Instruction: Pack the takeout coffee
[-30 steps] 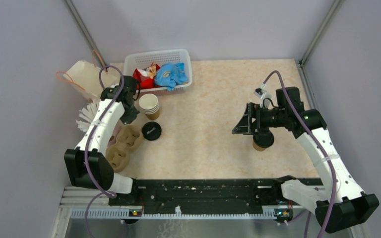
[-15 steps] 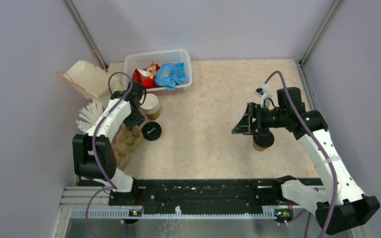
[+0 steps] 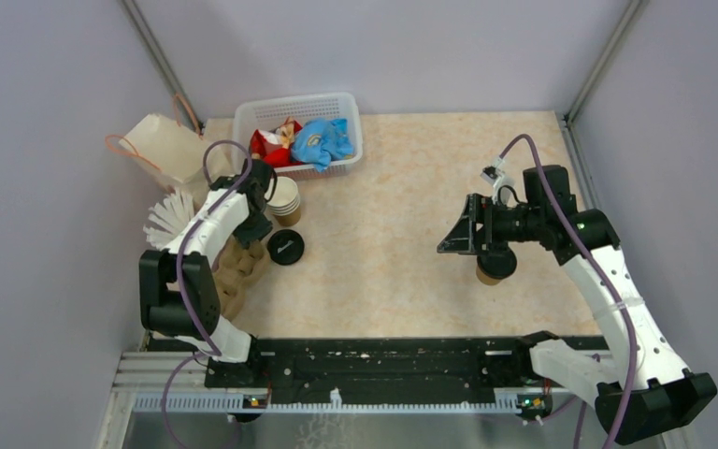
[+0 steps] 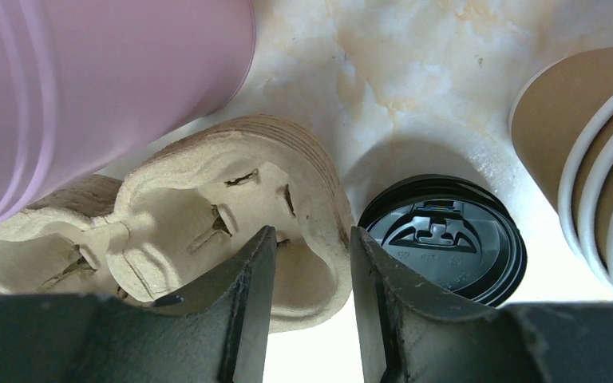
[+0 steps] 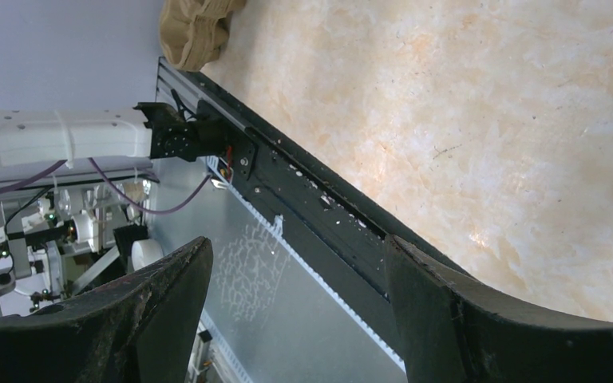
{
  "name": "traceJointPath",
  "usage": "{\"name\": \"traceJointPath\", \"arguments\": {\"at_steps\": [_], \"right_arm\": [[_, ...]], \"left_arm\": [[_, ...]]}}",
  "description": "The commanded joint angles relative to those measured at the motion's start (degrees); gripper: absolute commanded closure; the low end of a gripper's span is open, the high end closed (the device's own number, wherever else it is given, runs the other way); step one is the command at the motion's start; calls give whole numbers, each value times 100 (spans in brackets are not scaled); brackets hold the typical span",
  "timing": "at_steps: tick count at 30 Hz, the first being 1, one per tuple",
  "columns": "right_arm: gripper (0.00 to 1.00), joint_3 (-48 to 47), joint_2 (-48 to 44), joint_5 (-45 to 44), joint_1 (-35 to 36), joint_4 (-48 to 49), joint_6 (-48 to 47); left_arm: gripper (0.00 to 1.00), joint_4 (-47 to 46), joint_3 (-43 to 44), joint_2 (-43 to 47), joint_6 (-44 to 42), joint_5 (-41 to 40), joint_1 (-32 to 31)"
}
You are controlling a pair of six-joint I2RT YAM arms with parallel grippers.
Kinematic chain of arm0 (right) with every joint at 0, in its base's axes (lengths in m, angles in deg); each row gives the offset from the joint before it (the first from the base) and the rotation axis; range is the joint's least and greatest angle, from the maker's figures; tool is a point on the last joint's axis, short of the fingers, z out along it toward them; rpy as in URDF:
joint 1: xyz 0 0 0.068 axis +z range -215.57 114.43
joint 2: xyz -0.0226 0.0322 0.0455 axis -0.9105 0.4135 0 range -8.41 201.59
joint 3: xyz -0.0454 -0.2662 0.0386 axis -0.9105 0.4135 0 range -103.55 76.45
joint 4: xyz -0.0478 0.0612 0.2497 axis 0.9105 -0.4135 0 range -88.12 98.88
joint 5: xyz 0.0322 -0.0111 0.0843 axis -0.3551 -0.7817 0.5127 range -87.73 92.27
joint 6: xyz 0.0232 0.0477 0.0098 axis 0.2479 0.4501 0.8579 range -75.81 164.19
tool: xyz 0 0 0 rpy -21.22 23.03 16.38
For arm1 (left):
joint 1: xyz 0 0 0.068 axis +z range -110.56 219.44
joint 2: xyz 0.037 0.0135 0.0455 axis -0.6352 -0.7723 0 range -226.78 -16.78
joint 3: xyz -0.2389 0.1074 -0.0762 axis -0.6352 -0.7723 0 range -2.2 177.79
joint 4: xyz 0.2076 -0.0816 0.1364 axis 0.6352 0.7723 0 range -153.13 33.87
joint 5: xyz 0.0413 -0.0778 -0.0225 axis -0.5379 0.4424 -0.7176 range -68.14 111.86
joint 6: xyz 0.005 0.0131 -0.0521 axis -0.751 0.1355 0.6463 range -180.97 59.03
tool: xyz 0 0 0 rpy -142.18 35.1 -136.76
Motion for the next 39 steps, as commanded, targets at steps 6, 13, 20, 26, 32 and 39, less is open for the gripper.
{"name": "traceJointPath", "arguments": {"at_steps": [6,13,20,26,32,39], "right_arm": [[22,-59,-52,102,53,-3,-102],[22,-76,-50,101,56,-53,-173],[22,-111,-27,81,54,-69,-218],[22,-118,-22,93,57,-33,-218],[22,-129,-30,83,58,-32,-209],[22,-127,-36,82,57,-13,-203]], "left_arm": [[62,-301,-158,75,170,-154,35],[73,-383,-205,145,219,-262,39],[82,-28,23,340,302,-283,35],[86,230,131,552,338,-269,35],[88,356,221,651,306,-181,35],[84,300,283,766,187,-172,35]]}}
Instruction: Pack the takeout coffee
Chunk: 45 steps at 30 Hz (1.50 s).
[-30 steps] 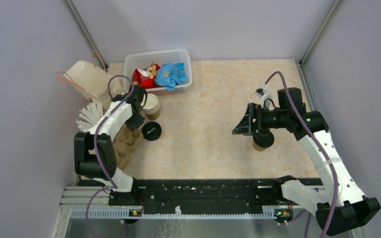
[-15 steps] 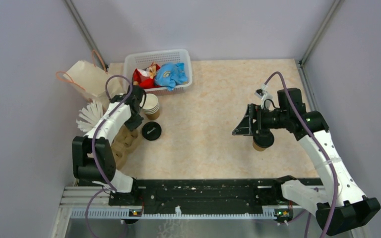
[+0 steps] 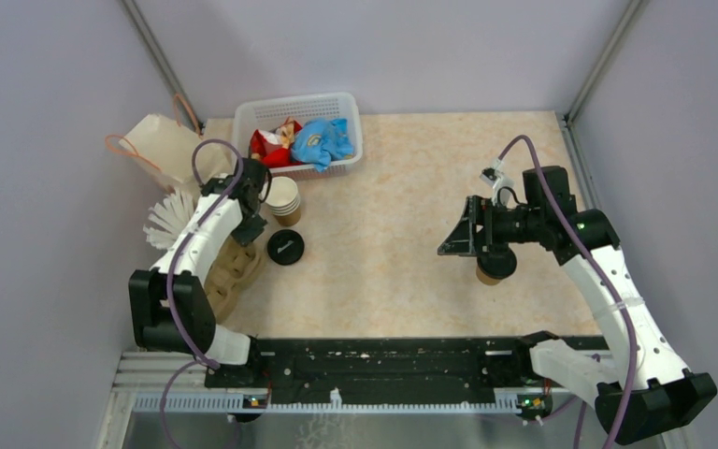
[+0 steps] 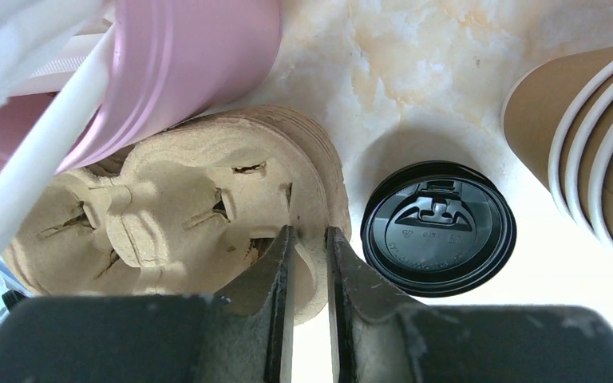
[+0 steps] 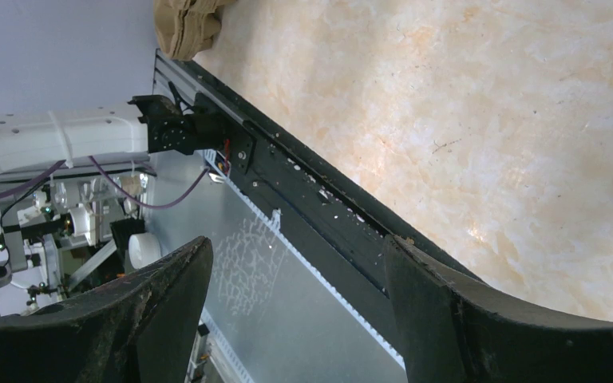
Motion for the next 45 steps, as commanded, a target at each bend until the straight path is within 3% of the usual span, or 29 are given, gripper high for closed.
{"name": "traceJointPath", "arguments": {"at_steps": [1,12,16,21,25,31,36,39,45], "right_arm": [[22,-113,-35,57,60,97,-80],[22,-69,-98,47,56,59,-71],[22,-71,-105,47,53,71,-67],[22,-60,-97,42,56,88,-43],[22,-6,-105,62,54,135,-11],[22,21,-112,93,56,175,2],[22,81,-127,115,56,227,38],[22,127,-138,138,57,285,68],[22,128,-88,175,59,310,48]], "left_arm": [[83,-78,234,247,-83,-67,26],[83,-324,132,174,-92,70,26],[96,-402,33,354,-230,74,16],[96,-350,71,582,-469,179,17],[86,-580,-58,749,-737,395,22],[52,-548,-67,640,-864,618,26],[39,-259,60,600,-1016,874,26],[38,-248,-23,466,-1035,1055,26],[53,-534,-57,172,-706,676,26]]}}
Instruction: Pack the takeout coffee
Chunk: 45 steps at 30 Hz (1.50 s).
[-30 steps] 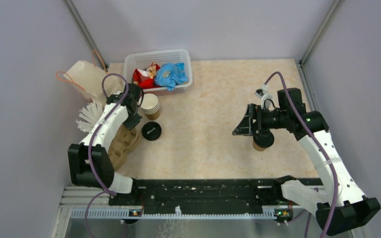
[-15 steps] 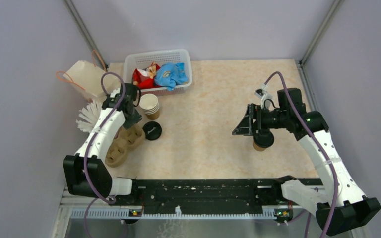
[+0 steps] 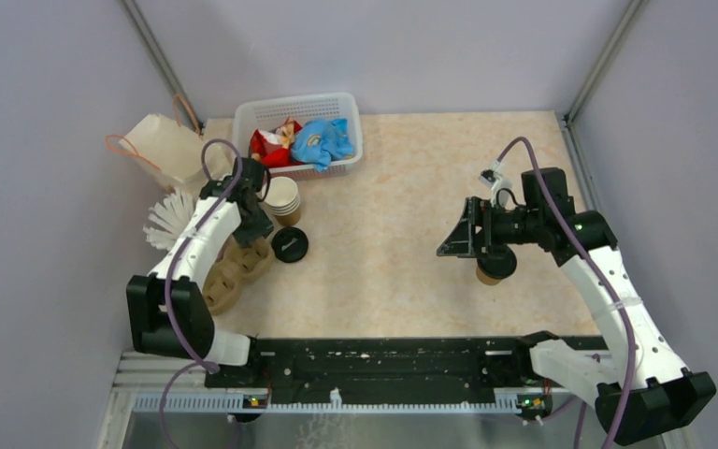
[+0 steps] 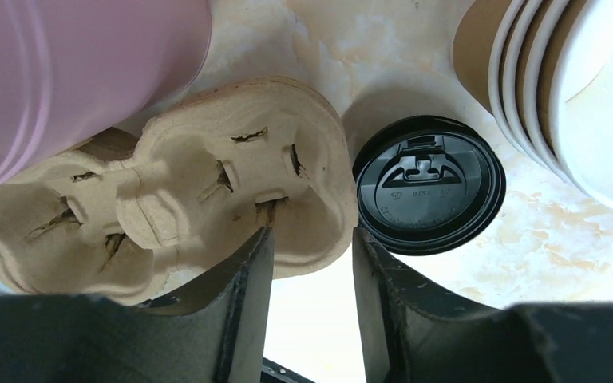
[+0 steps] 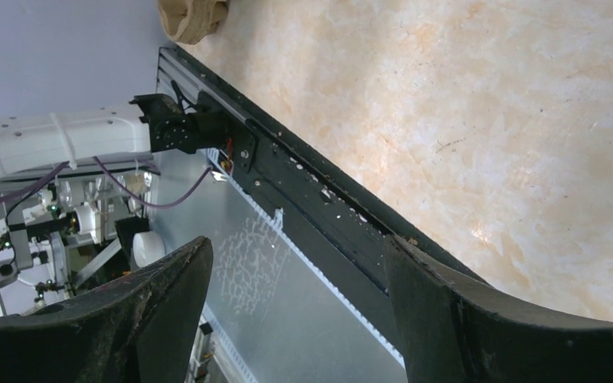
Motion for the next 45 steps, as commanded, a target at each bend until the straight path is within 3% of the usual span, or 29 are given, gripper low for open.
{"name": "traceJointPath", "arguments": {"at_steps": [1,6,17,23,45], "right_arm": [[22,-20,-64,132,56,196,-15],[22,-62,-54,97,53,109,-82],[22,-99,-20,59,56,61,-163],[22,-136,33,27,80,32,-210],[22,-161,104,-5,106,53,-211]], "left_arm": [[53,-422,-3,-172,70,-197,26],[53,-402,138,-572,142,-252,30],[65,-625,-173,-473,344,-509,52],[60,-687,-197,-534,424,-377,57],[63,-864,-320,-489,790,-322,56]]}}
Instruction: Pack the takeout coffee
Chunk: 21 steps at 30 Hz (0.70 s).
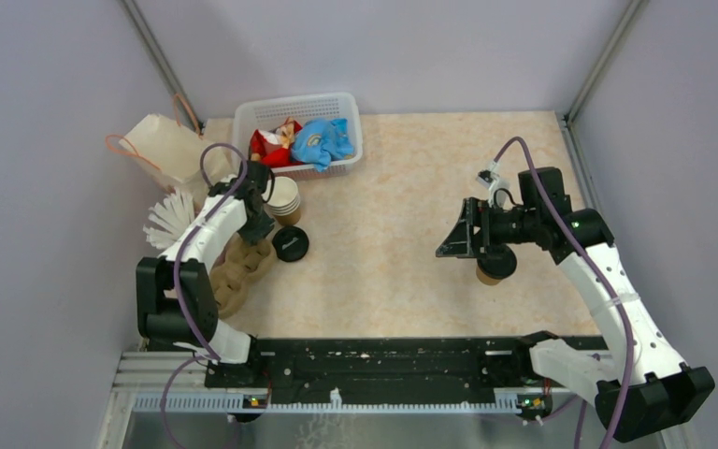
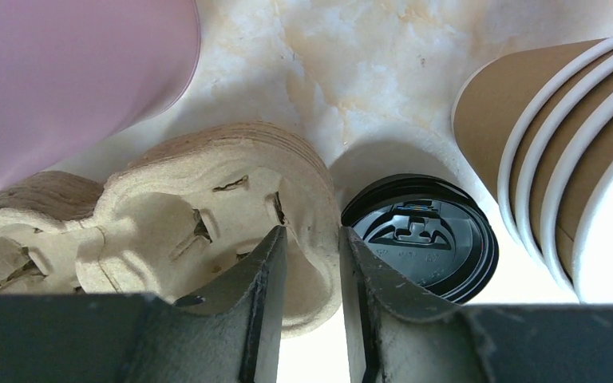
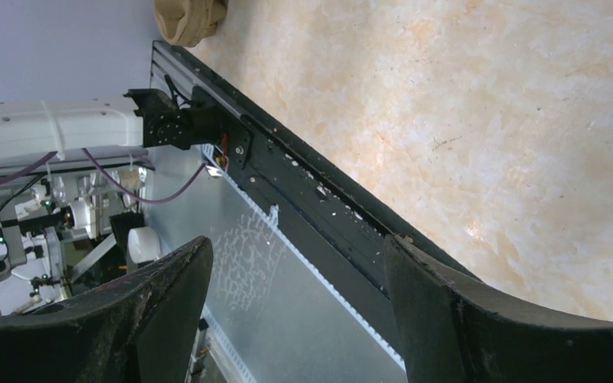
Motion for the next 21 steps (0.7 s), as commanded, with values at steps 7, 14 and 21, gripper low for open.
{"name": "traceJointPath", "arguments": {"at_steps": [7,14,21], "right_arm": [[22,-186,13,-24,68,67,-103],[22,-183,19,-36,69,75,-93],[22,-180,19,-21,69,104,-68]], "left_arm": [[75,-266,-230,120,148,-25,13],[93,-131,-148,273,129,-213,13],[98,296,203,536,15,-205,13]]}}
